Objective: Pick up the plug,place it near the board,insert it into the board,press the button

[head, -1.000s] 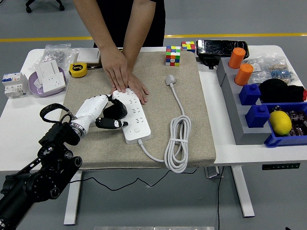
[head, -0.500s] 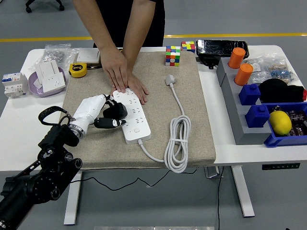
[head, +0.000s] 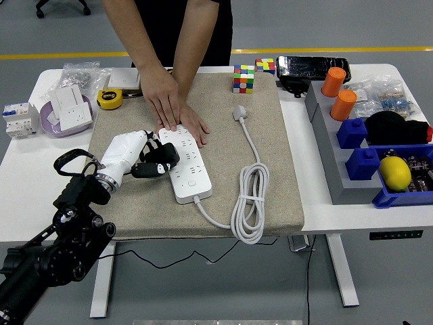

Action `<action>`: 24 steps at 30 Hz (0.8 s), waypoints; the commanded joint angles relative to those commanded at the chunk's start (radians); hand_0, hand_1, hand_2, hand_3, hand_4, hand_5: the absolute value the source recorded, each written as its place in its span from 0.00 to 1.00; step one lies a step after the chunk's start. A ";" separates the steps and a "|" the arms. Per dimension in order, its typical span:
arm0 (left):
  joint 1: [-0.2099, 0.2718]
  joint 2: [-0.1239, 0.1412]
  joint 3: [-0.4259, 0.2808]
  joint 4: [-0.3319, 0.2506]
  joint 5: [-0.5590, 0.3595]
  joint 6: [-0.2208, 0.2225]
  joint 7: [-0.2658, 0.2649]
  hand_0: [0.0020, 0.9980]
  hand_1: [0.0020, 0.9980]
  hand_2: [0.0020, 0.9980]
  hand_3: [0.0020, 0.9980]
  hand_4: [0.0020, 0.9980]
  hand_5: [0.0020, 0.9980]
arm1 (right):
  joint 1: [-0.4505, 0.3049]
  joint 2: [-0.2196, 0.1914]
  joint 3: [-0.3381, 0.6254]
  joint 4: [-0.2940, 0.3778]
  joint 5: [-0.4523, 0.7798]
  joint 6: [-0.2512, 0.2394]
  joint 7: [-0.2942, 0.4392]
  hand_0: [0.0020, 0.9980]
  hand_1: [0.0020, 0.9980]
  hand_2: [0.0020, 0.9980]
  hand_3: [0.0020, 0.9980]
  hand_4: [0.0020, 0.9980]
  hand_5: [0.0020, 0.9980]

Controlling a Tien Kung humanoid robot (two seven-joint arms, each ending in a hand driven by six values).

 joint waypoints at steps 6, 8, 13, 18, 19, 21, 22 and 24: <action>0.002 0.012 -0.011 -0.030 -0.019 -0.014 -0.036 0.35 0.29 0.29 0.32 0.41 0.16 | 0.001 0.002 -0.001 0.000 0.003 0.000 0.001 0.83 0.75 0.75 0.79 1.00 0.93; 0.002 0.018 -0.016 -0.045 -0.033 -0.020 -0.047 0.35 0.29 0.29 0.32 0.41 0.16 | 0.002 0.002 0.000 0.000 0.003 0.000 0.002 0.83 0.75 0.75 0.79 1.00 0.93; 0.006 0.031 -0.033 -0.083 -0.034 -0.026 -0.055 0.35 0.30 0.29 0.32 0.40 0.16 | 0.001 0.002 0.003 0.000 0.002 -0.001 0.000 0.83 0.75 0.75 0.79 1.00 0.93; 0.009 0.045 -0.066 -0.070 -0.004 -0.034 -0.043 0.36 0.31 0.29 0.32 0.41 0.16 | 0.001 0.002 0.004 0.000 0.004 -0.001 0.000 0.83 0.75 0.75 0.79 1.00 0.93; 0.009 0.049 -0.081 -0.052 0.003 -0.034 -0.042 0.36 0.31 0.29 0.32 0.41 0.16 | 0.001 0.003 0.003 0.000 0.004 -0.001 0.001 0.83 0.75 0.75 0.79 1.00 0.93; 0.008 0.052 -0.102 -0.022 0.012 -0.035 -0.042 0.36 0.31 0.30 0.33 0.43 0.17 | 0.001 0.003 0.002 0.000 0.004 -0.001 0.001 0.83 0.75 0.75 0.79 1.00 0.93; 0.008 0.052 -0.108 -0.011 0.012 -0.035 -0.043 0.36 0.31 0.30 0.33 0.43 0.17 | 0.000 0.003 0.003 0.000 0.003 -0.001 0.001 0.83 0.75 0.75 0.79 1.00 0.93; 0.012 0.052 -0.124 0.023 0.012 -0.040 -0.046 0.36 0.31 0.30 0.33 0.43 0.17 | -0.001 0.002 0.003 0.000 0.001 0.000 0.000 0.83 0.75 0.75 0.79 1.00 0.93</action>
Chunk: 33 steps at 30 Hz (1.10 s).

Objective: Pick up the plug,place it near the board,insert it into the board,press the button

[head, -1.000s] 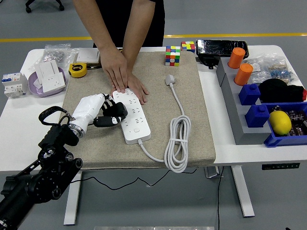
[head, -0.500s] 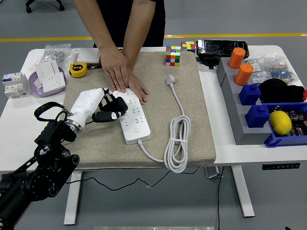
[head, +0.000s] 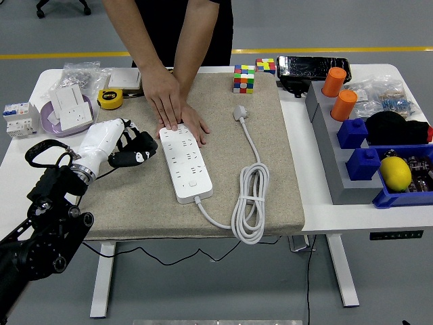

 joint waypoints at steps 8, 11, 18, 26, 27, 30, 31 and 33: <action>0.018 -0.004 0.008 0.004 0.000 -0.004 -0.002 0.36 0.31 0.30 0.33 0.45 0.19 | -0.002 -0.002 -0.002 0.000 0.003 -0.002 0.000 0.83 0.75 0.75 0.79 1.00 0.93; 0.021 -0.005 0.013 0.005 -0.027 -0.032 -0.008 0.40 0.43 0.43 0.47 0.81 0.38 | -0.001 -0.002 -0.002 0.000 0.003 -0.002 0.001 0.83 0.75 0.75 0.79 1.00 0.93; 0.025 -0.008 0.008 0.013 -0.104 -0.090 -0.027 0.98 0.97 0.91 0.90 1.00 0.77 | -0.004 -0.002 0.000 0.000 0.001 -0.001 -0.001 0.83 0.75 0.75 0.79 1.00 0.94; 0.034 -0.011 -0.035 -0.030 -0.198 -0.092 -0.061 1.00 1.00 1.00 1.00 1.00 1.00 | -0.004 -0.001 0.001 0.000 0.001 -0.001 0.000 0.83 0.75 0.75 0.79 1.00 0.94; 0.036 -0.012 -0.041 -0.038 -0.209 -0.094 -0.064 1.00 1.00 1.00 1.00 1.00 1.00 | -0.004 -0.001 0.001 0.000 0.001 -0.001 0.000 0.83 0.75 0.75 0.79 1.00 0.94; 0.046 -0.017 -0.075 -0.073 -0.249 -0.095 -0.070 1.00 1.00 1.00 1.00 1.00 1.00 | -0.002 -0.001 0.002 0.000 0.001 -0.001 -0.001 0.83 0.75 0.75 0.79 1.00 0.94; 0.051 -0.021 -0.091 -0.085 -0.276 -0.091 -0.074 1.00 1.00 1.00 1.00 1.00 1.00 | -0.001 -0.001 0.002 0.000 0.001 -0.001 0.000 0.83 0.75 0.75 0.79 1.00 0.94; 0.061 -0.030 -0.118 -0.102 -0.333 -0.083 -0.081 1.00 1.00 1.00 1.00 1.00 1.00 | -0.001 0.000 0.002 0.000 0.002 -0.001 0.000 0.83 0.75 0.75 0.79 1.00 0.94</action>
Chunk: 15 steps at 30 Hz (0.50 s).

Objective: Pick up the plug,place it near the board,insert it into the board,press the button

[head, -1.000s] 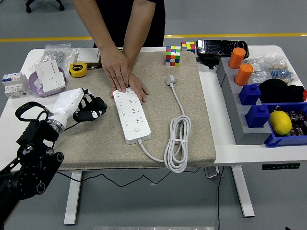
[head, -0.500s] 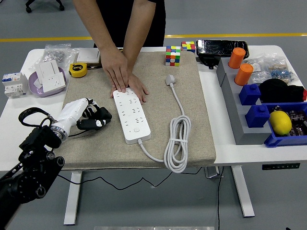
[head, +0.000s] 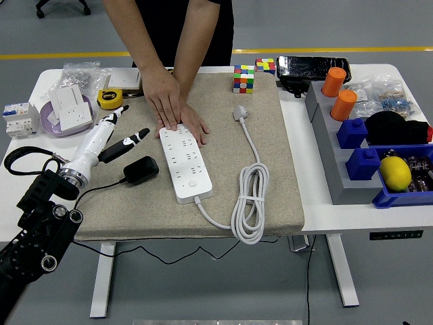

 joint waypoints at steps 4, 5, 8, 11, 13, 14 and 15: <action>0.029 -0.021 -0.044 -0.016 -0.176 -0.018 0.006 1.00 1.00 0.98 0.95 1.00 1.00 | -0.001 0.002 0.003 0.000 -0.001 0.000 0.000 0.83 0.75 0.75 0.79 1.00 0.94; 0.037 -0.023 -0.046 -0.018 -0.214 -0.024 0.009 1.00 1.00 0.98 0.95 1.00 1.00 | -0.002 0.003 0.003 0.000 -0.001 0.000 0.000 0.83 0.75 0.75 0.79 1.00 0.94; 0.061 -0.027 -0.051 -0.033 -0.345 -0.048 0.019 0.94 0.99 0.94 0.91 1.00 1.00 | -0.003 0.004 0.005 0.000 -0.001 0.000 0.000 0.83 0.75 0.75 0.79 1.00 0.93; 0.086 -0.034 -0.061 -0.061 -0.468 -0.072 0.027 0.94 0.99 0.94 0.91 1.00 1.00 | -0.003 0.005 0.007 0.000 -0.003 0.000 0.001 0.83 0.75 0.75 0.79 1.00 0.93; 0.101 -0.036 -0.075 -0.079 -0.552 -0.089 0.031 0.87 0.88 0.87 0.85 1.00 1.00 | -0.005 0.007 0.007 0.000 -0.001 -0.001 0.003 0.83 0.75 0.75 0.79 1.00 0.93; 0.109 -0.035 -0.080 -0.086 -0.591 -0.096 0.033 0.87 0.88 0.87 0.85 1.00 1.00 | -0.006 0.008 0.006 0.000 0.000 -0.001 0.004 0.83 0.75 0.75 0.79 1.00 0.93; 0.118 -0.034 -0.085 -0.096 -0.637 -0.103 0.035 0.87 0.88 0.87 0.85 1.00 1.00 | -0.007 0.009 0.007 0.000 -0.002 -0.001 0.003 0.83 0.75 0.75 0.79 1.00 0.93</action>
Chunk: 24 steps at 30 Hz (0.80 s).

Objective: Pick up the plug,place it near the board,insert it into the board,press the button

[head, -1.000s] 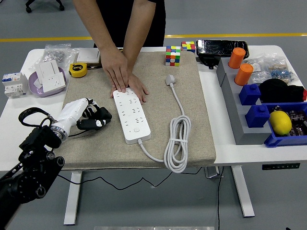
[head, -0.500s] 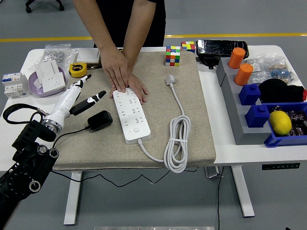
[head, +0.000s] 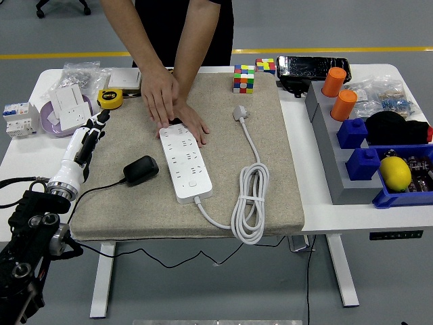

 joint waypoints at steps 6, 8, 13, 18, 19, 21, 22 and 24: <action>0.039 -0.005 -0.032 -0.041 -0.226 -0.012 0.004 0.82 0.83 0.82 0.81 1.00 1.00 | -0.003 0.002 0.004 0.000 -0.008 0.001 -0.003 0.83 0.75 0.75 0.79 1.00 0.93; 0.046 -0.005 -0.035 -0.048 -0.230 -0.015 0.004 0.82 0.83 0.82 0.81 1.00 1.00 | -0.003 0.003 0.006 0.000 -0.011 0.001 -0.004 0.83 0.75 0.75 0.79 1.00 0.93; 0.051 -0.006 -0.033 -0.050 -0.216 -0.017 0.007 0.81 0.81 0.81 0.81 1.00 1.00 | 0.001 0.004 0.000 0.000 -0.008 0.001 -0.001 0.83 0.75 0.75 0.79 1.00 0.93; 0.058 -0.008 -0.030 -0.050 -0.212 -0.016 0.008 0.79 0.80 0.78 0.79 1.00 1.00 | 0.000 0.004 -0.001 0.000 -0.010 0.002 -0.001 0.83 0.75 0.75 0.79 1.00 0.93; 0.059 -0.008 -0.030 -0.049 -0.212 -0.016 0.008 0.79 0.80 0.78 0.79 1.00 1.00 | -0.001 0.004 0.000 0.000 -0.012 0.002 -0.002 0.83 0.75 0.75 0.79 1.00 0.93; 0.060 -0.008 -0.029 -0.049 -0.211 -0.016 0.008 0.79 0.80 0.78 0.79 1.00 1.00 | -0.002 0.004 0.001 0.000 -0.013 0.002 -0.003 0.83 0.75 0.75 0.79 1.00 0.93; 0.062 -0.008 -0.029 -0.049 -0.210 -0.016 0.008 0.79 0.79 0.78 0.79 1.00 1.00 | -0.004 0.005 0.001 0.000 -0.014 0.002 -0.003 0.83 0.75 0.75 0.79 1.00 0.93; 0.063 -0.008 -0.029 -0.049 -0.210 -0.016 0.008 0.79 0.79 0.78 0.79 1.00 1.00 | -0.005 0.005 0.001 0.000 -0.014 0.002 -0.003 0.83 0.75 0.75 0.79 1.00 0.93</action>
